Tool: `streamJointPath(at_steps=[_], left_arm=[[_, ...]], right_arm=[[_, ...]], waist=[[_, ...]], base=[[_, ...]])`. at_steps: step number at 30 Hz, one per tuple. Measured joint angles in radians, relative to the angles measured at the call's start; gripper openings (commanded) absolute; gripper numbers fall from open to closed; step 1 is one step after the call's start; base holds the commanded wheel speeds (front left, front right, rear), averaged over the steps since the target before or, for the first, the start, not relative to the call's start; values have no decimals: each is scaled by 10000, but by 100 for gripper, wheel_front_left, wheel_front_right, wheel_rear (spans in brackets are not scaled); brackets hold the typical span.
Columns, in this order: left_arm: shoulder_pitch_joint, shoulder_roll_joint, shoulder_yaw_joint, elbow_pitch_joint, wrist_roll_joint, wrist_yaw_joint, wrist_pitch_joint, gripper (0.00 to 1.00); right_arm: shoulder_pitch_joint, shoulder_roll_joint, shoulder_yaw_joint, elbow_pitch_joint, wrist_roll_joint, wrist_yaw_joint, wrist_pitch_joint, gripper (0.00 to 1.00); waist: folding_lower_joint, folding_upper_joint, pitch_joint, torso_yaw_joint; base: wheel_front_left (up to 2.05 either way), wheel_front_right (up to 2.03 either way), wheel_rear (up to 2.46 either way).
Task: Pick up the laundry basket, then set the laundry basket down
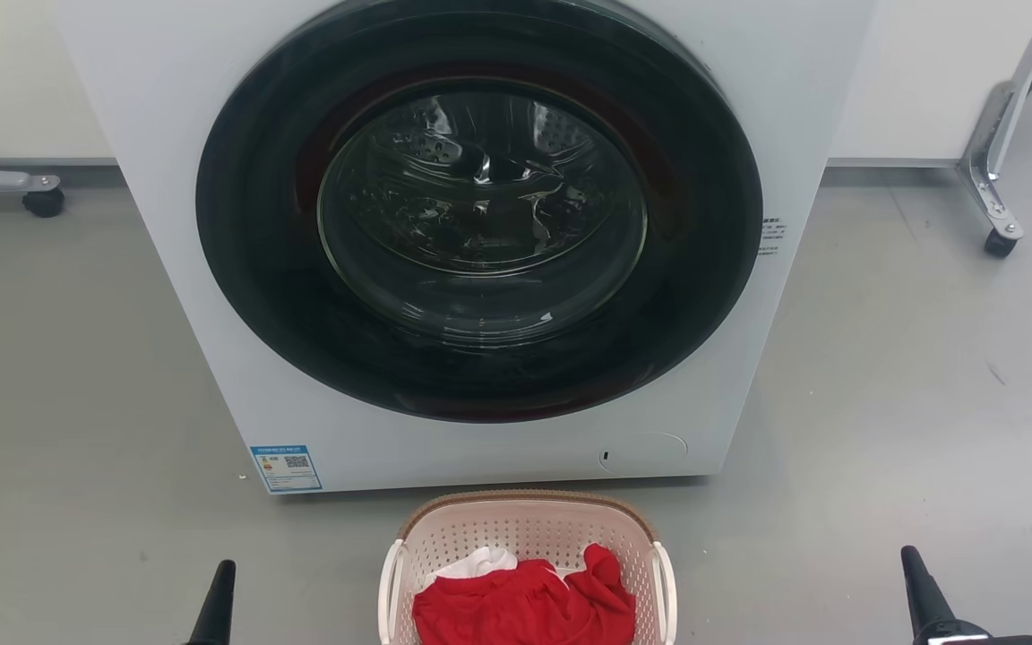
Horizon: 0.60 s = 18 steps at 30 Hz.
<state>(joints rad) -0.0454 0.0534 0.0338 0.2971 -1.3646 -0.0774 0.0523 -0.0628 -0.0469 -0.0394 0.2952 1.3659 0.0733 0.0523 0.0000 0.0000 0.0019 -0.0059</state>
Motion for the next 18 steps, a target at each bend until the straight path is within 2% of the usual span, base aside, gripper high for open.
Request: streamJointPath(at_steps=[18], left_arm=[[-344,-100,571,0,-2257,-464,608,0]], right_arm=[[-253,33,-926,33,2295,464,610,0]], waist=[[0,0,-2,60]], base=[[0,0,0]])
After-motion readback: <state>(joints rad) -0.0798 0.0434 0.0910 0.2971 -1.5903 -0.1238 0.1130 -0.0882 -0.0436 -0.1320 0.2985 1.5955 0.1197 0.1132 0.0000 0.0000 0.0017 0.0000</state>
